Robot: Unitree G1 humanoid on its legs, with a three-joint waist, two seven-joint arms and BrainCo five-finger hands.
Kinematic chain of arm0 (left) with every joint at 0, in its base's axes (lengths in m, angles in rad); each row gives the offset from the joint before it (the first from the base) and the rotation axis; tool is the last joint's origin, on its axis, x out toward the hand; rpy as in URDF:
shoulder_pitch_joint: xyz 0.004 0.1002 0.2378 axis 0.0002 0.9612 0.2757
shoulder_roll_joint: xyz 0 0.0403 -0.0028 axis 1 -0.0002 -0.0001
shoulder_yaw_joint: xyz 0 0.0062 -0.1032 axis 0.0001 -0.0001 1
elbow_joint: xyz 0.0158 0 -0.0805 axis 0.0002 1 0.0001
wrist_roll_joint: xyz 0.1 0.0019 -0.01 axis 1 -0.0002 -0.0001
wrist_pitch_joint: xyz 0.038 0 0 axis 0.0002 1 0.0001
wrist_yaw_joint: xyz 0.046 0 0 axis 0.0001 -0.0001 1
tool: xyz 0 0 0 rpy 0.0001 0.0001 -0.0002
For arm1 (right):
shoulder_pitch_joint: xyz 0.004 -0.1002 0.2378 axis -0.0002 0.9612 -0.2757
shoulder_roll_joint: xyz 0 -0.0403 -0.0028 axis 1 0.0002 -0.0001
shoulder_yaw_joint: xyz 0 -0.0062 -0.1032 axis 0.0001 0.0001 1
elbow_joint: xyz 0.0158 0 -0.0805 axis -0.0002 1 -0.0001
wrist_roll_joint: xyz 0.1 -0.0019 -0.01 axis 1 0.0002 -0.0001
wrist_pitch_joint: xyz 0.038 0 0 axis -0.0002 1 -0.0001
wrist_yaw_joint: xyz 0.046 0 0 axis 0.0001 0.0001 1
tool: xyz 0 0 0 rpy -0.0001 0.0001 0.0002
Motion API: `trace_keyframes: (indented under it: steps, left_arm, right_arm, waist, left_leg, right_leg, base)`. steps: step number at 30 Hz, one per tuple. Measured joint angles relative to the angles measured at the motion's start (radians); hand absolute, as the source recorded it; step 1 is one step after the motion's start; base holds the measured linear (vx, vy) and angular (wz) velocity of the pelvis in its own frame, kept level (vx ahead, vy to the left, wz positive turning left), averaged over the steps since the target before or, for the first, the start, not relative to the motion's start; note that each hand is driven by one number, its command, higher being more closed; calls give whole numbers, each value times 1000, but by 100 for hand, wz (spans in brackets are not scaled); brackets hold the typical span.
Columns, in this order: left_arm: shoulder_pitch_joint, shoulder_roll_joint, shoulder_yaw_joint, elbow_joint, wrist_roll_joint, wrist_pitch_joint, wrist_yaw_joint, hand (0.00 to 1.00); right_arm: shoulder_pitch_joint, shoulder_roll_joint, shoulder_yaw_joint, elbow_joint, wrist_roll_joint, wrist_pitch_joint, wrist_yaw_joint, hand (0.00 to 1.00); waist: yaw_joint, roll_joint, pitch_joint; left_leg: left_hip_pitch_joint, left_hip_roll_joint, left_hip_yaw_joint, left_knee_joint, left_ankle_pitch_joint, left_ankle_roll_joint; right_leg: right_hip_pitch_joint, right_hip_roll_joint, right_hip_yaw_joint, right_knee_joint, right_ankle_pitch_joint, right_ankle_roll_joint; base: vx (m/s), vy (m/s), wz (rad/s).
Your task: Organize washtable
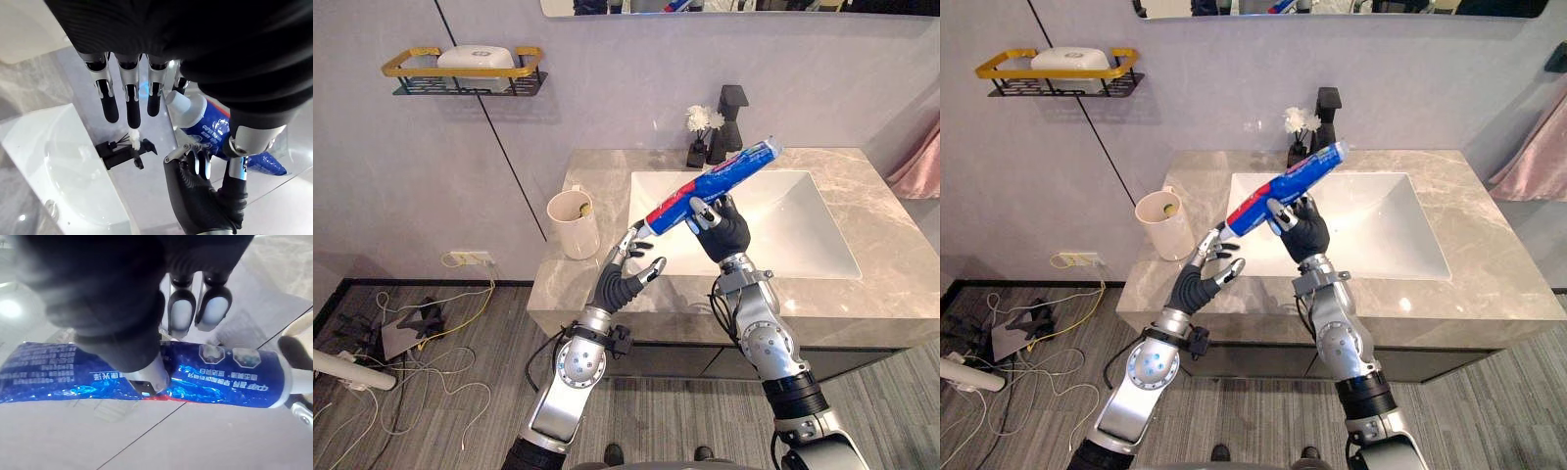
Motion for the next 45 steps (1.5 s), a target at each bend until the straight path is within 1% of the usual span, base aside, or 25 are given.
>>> trace_keyframes:
  steps: [4,5,7,9,10,13,14,16,21,23,25,28,31,34,36,45]
  left_arm:
    - [56,8,61,-89,-9,-7,6,0]
    - [78,9,87,-125,-18,-13,20,0]
    - [102,8,114,-160,-35,-21,28,0]
    - [138,7,162,-203,-47,-35,45,0]
    - [148,5,176,-215,-48,-36,47,0]
    - [201,-18,264,-258,-75,-47,78,0]
    - [228,-39,315,-274,-90,-53,100,0]
    - [255,-60,361,-284,-120,-56,125,0]
    - [299,-112,464,-272,-188,-57,154,0]
    - [315,-137,513,-223,-210,-57,159,0]
    - [344,-162,559,-146,-234,-53,173,0]
    - [361,-167,586,-39,-254,-48,171,0]
    - [363,-168,601,55,-277,-45,168,0]
    - [363,-168,605,187,-313,-27,146,0]
    - [364,-169,613,288,-317,-4,129,0]
    - [358,-165,635,605,-333,34,87,0]
  right_arm:
    - [-8,-23,-3,-1,-1,-2,-3,100]
    - [-8,-25,-16,-2,-1,-2,-3,100]
    - [-8,-26,-36,-6,-2,-3,-5,100]
    - [-8,-29,-66,-33,-4,-6,-7,100]
    - [-8,-29,-71,-42,-4,-8,-7,100]
    - [-8,-31,-83,-79,-13,-19,-8,100]
    - [-7,-31,-91,-83,-28,-26,-8,100]
    - [-5,-31,-109,-83,-39,-28,-14,100]
    - [12,-31,-155,-84,-40,-43,-34,100]
    - [31,-31,-188,-84,-41,-45,-47,100]
    - [32,-33,-198,-84,-41,-46,-49,100]
    - [32,-33,-198,-84,-42,-46,-49,100]
    - [42,-33,-209,-84,-45,-46,-49,100]
    - [61,-32,-238,-84,-49,-46,-59,100]
    - [62,-32,-243,-84,-49,-46,-73,100]
    - [62,-32,-241,-83,-50,-46,-77,100]
  waist:
    - [3,0,0]
    - [6,1,0]
    - [11,1,0]
    - [24,2,-1]
    - [25,2,-1]
    - [25,5,-3]
    - [27,5,-3]
    - [32,6,-4]
    - [43,10,-6]
    - [54,12,-7]
    - [57,11,-8]
    - [58,8,-10]
    - [59,1,-14]
    - [72,-10,-22]
    - [78,-14,-24]
    - [79,-28,-29]
  left_leg:
    - [0,0,-1,0,0,0]
    - [0,0,-2,0,0,0]
    - [0,0,-2,0,0,0]
    - [0,0,-4,0,0,0]
    - [0,0,-6,0,0,0]
    - [0,-1,-21,0,0,0]
    - [0,-1,-24,0,0,0]
    - [-1,-2,-28,-1,0,0]
    - [-8,-3,-44,-1,0,0]
    - [-9,-2,-51,-1,0,-1]
    - [-10,-2,-53,-2,0,-1]
    - [-14,-3,-55,-3,0,-1]
    - [-18,-4,-60,-6,0,-1]
    - [-29,-5,-65,-5,1,-1]
    - [-30,-6,-65,-4,1,-1]
    - [-32,-7,-71,-3,1,-1]
  right_leg:
    - [2,0,-2,-1,0,0]
    - [2,0,-2,-1,0,0]
    - [3,0,-3,-1,0,0]
    - [4,0,-5,-2,0,0]
    - [5,0,-7,-3,0,0]
    - [16,-2,-24,-8,0,0]
    - [19,-2,-28,-11,-1,0]
    - [22,-2,-32,-13,-1,0]
    - [22,-5,-50,-15,-2,1]
    - [31,-6,-57,-16,-2,2]
    - [30,-7,-59,-16,-2,2]
    - [29,-9,-62,-16,-3,3]
    - [28,-11,-70,-16,-5,5]
    - [13,-13,-77,-14,-6,6]
    - [12,-14,-78,-14,-6,6]
    - [12,-15,-84,-14,-6,6]
  base:
    - [0,0,0]
    - [0,0,0]
    - [0,0,0]
    - [0,0,2]
    - [0,0,10]
    - [-5,-10,14]
    - [-10,-17,7]
    - [-13,-18,6]
    - [-11,-21,10]
    - [2,-24,10]
    - [-1,-9,2]
    - [-9,-6,1]
    - [-21,-14,8]
    - [-22,-11,5]
    - [0,0,0]
    - [-5,-8,1]
